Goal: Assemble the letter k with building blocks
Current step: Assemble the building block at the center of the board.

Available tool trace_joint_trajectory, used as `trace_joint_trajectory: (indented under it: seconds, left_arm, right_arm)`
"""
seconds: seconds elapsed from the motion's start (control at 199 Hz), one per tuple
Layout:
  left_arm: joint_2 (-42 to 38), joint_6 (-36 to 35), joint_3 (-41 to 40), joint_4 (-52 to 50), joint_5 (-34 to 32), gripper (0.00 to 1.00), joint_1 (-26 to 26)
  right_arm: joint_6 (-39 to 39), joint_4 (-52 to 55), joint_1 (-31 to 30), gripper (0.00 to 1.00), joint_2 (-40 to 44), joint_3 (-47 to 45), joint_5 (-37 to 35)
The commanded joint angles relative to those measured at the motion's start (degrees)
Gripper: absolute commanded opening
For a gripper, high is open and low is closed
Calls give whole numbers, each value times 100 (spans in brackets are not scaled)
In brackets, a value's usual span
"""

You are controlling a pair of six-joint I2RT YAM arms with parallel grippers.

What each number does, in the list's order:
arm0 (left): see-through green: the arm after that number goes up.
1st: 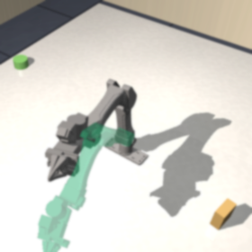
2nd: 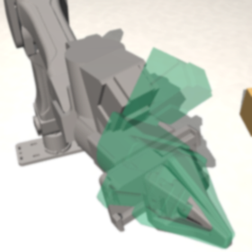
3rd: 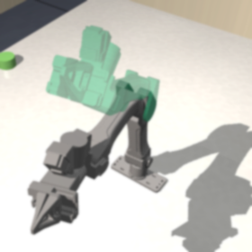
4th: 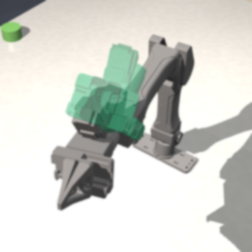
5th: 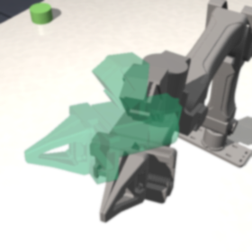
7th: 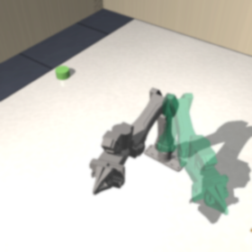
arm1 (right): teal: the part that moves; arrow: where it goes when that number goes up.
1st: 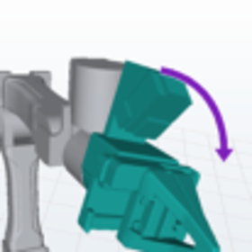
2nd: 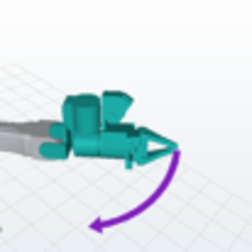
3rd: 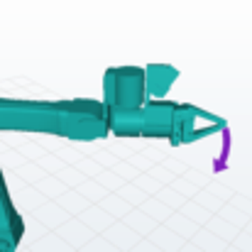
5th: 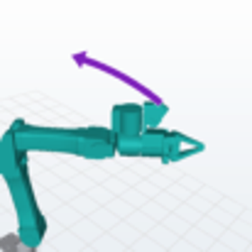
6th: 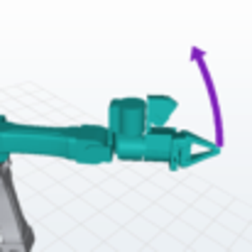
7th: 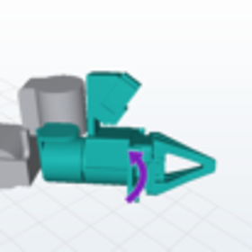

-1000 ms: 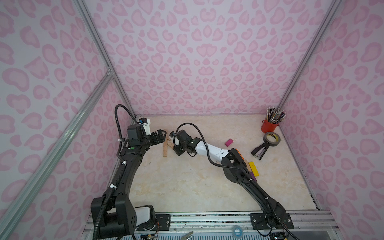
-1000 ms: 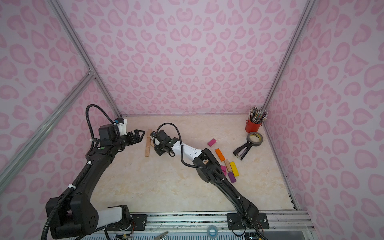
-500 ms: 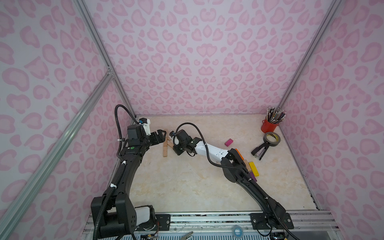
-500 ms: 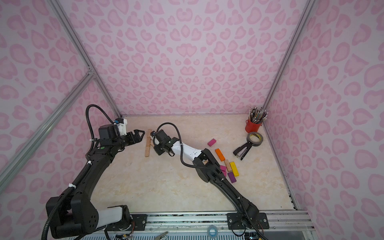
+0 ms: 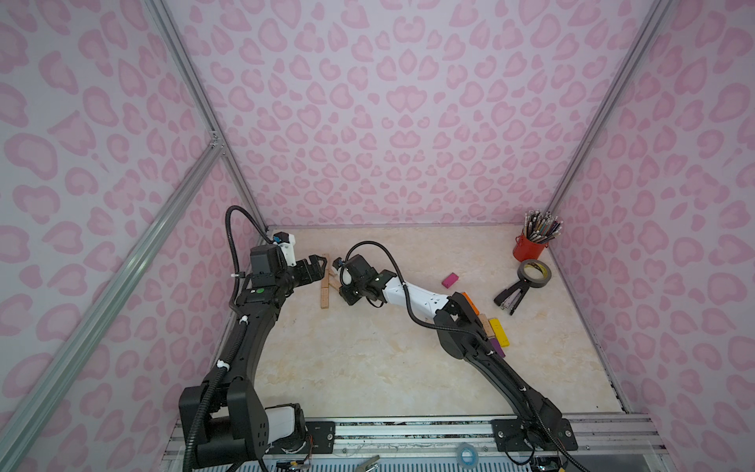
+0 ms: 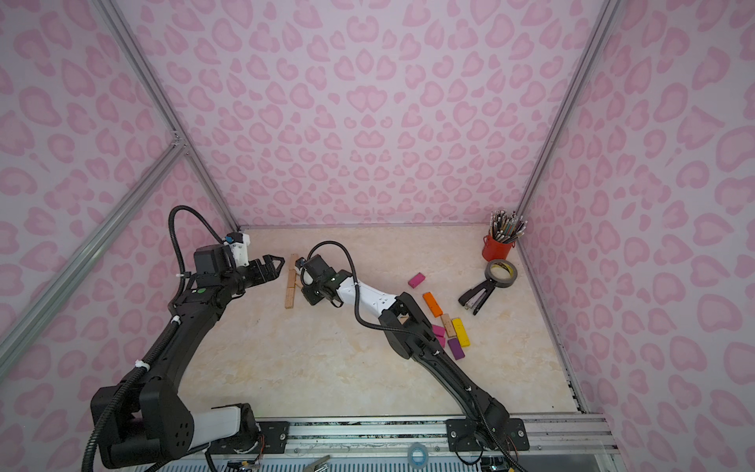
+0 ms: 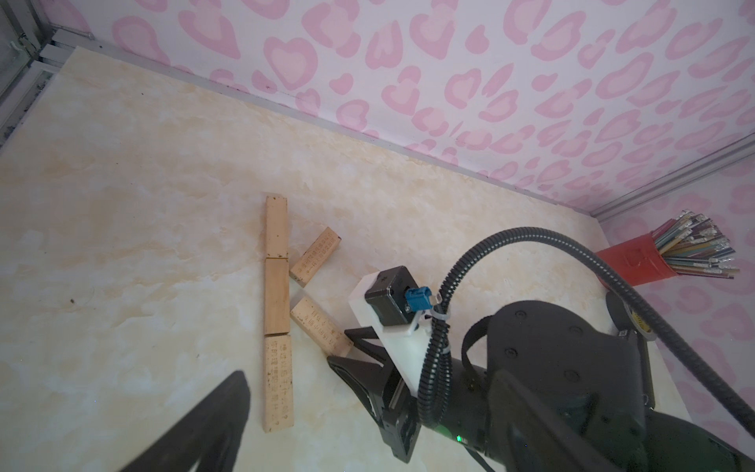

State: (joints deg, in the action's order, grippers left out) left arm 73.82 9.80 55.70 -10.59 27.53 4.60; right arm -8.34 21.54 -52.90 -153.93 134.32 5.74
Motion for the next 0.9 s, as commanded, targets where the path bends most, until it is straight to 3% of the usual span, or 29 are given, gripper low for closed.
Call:
trace_joint_trajectory:
  seconds: [0.0,0.291,0.457,0.543,0.703,0.829,0.854,0.899]
  left_arm:
    - [18,-36,11,105,60,94,10]
    - [16,-61,-22,134,96,94,40]
    - [-13,-248,-54,258,426,94,4]
    - [-116,-401,-82,331,419,94,-165]
    - [-352,-1127,-137,457,227,93,-1063]
    - [-526,-2567,-207,315,-69,95,-2288]
    - [-563,-2788,-246,312,-167,95,-2558]
    - [-617,-3178,-328,295,-208,96,-2965]
  right_arm:
    - [-36,369,-7,37,-78,-18,41]
    - [-105,307,8,56,666,-529,-26]
    - [-250,-473,153,65,1940,-2196,-115]
    - [-368,-1013,317,74,2755,-3271,-275]
    - [-527,-1499,825,89,4245,-5135,-381]
    - [-517,-1355,1326,100,5124,-6195,-297]
    - [-465,-1238,1422,93,5244,-6324,-278]
    - [-302,-945,1572,91,5424,-6477,-258]
